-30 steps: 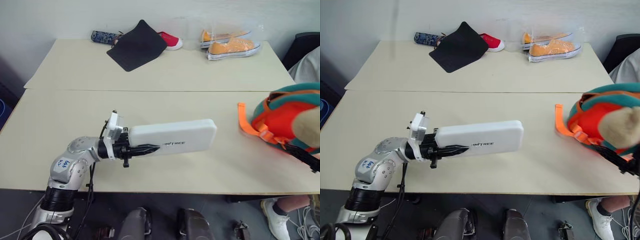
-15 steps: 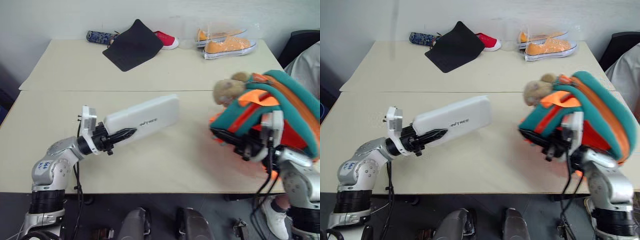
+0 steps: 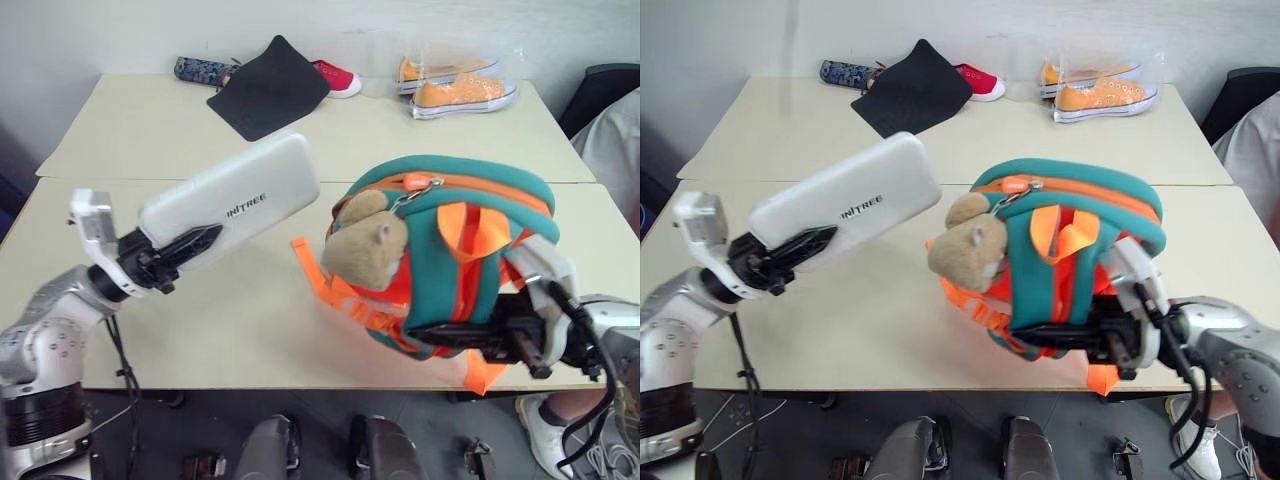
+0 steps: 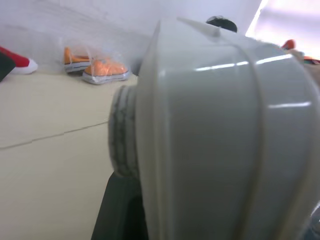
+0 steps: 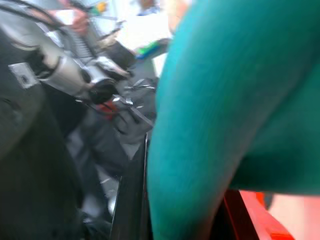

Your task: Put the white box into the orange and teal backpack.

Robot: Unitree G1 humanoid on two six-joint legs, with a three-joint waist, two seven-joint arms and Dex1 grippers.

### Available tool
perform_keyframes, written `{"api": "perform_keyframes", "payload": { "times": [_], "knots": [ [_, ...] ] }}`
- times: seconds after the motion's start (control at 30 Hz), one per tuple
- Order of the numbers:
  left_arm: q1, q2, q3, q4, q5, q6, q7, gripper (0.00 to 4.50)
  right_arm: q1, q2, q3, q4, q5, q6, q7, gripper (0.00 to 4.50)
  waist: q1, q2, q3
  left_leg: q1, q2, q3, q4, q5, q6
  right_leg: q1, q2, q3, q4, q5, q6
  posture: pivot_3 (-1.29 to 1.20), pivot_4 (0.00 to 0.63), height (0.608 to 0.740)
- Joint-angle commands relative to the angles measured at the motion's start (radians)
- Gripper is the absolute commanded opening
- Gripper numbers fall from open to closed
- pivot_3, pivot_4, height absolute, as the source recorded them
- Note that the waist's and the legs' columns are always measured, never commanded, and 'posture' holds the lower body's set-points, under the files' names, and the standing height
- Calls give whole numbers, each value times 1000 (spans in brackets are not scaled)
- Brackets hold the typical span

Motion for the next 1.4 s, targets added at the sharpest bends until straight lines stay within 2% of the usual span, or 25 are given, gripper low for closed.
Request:
{"api": "perform_keyframes", "payload": {
  "times": [0.03,0.17,0.27,0.47,0.6,0.67,0.8,0.9,0.97,1.03,1.13,1.23,1.3,1.33,1.4],
  "knots": [
    [-18,20,-23,-101,-51,14,0,1223,-45,-25,-25,69,-47,-28,36,51,2,0,0,0,0,0,0,0,-1,0,0,0,1,0,0,0,150,740],
    [-131,-24,-194,-60,87,-82,-17,1223,-30,-49,0,90,-106,-44,108,51,32,0,0,0,0,0,0,3,-3,0,0,-1,2,0,0,0,150,740],
    [-203,-31,-328,29,227,-170,-82,1223,-25,-44,3,87,-120,-44,128,51,32,0,0,0,0,1,0,4,-3,-1,1,0,2,0,1,0,150,740],
    [-316,-1,-494,106,360,-222,-205,1223,6,-49,-19,75,-125,-34,146,51,30,0,0,-1,0,2,0,5,2,-1,2,0,1,0,1,0,150,740],
    [-426,-4,-615,142,445,-191,-235,1223,31,-50,-31,64,-122,-31,145,51,30,0,0,-1,0,2,0,5,3,-1,2,0,1,0,1,0,150,740],
    [-530,-72,-684,200,500,-197,-218,1223,41,-44,-28,59,-126,-35,144,51,41,0,0,-1,0,1,2,5,4,0,2,-1,1,0,1,0,150,740],
    [-710,-276,-769,393,599,-261,-173,1223,44,-30,-10,47,-143,-53,137,51,53,0,0,-4,1,0,12,0,3,1,2,-2,2,2,3,0,150,740],
    [-775,-389,-816,535,683,-345,-148,1223,49,-20,-12,38,-147,-60,122,51,52,0,0,-7,1,0,14,0,6,0,2,-1,1,3,5,0,150,740],
    [-778,-455,-809,572,685,-349,-129,1223,61,-12,-16,28,-149,-65,109,51,50,0,0,-7,1,1,13,1,8,-1,2,-1,1,3,5,0,150,740],
    [-763,-488,-804,566,688,-345,-127,1952,76,-3,-21,16,-150,-71,94,0,49,0,0,-7,1,1,13,1,8,-1,2,-2,1,2,4,0,150,740],
    [-732,-484,-753,524,655,-334,-136,2830,93,8,-32,1,-142,-73,70,0,43,0,0,-7,2,0,13,2,8,-1,3,-3,2,2,3,0,150,740],
    [-676,-455,-633,458,526,-291,-192,3717,116,24,-45,-13,-138,-81,43,0,31,0,0,-7,2,0,15,2,8,-1,3,-3,2,2,3,0,150,740],
    [-648,-435,-570,454,513,-353,-191,4245,127,37,-54,-22,-138,-85,25,0,26,0,0,-7,2,0,16,2,8,0,2,-3,3,2,3,0,150,740],
    [-619,-382,-568,442,528,-395,-245,4476,134,44,-59,-27,-139,-87,15,0,24,0,0,-7,2,0,16,2,8,0,2,-3,3,2,4,0,150,740],
    [-562,-279,-560,403,513,-413,-369,4476,144,56,-67,-35,-139,-89,-3,0,18,0,0,-5,2,0,14,2,7,0,2,-2,4,2,3,0,150,740]
  ]
}}
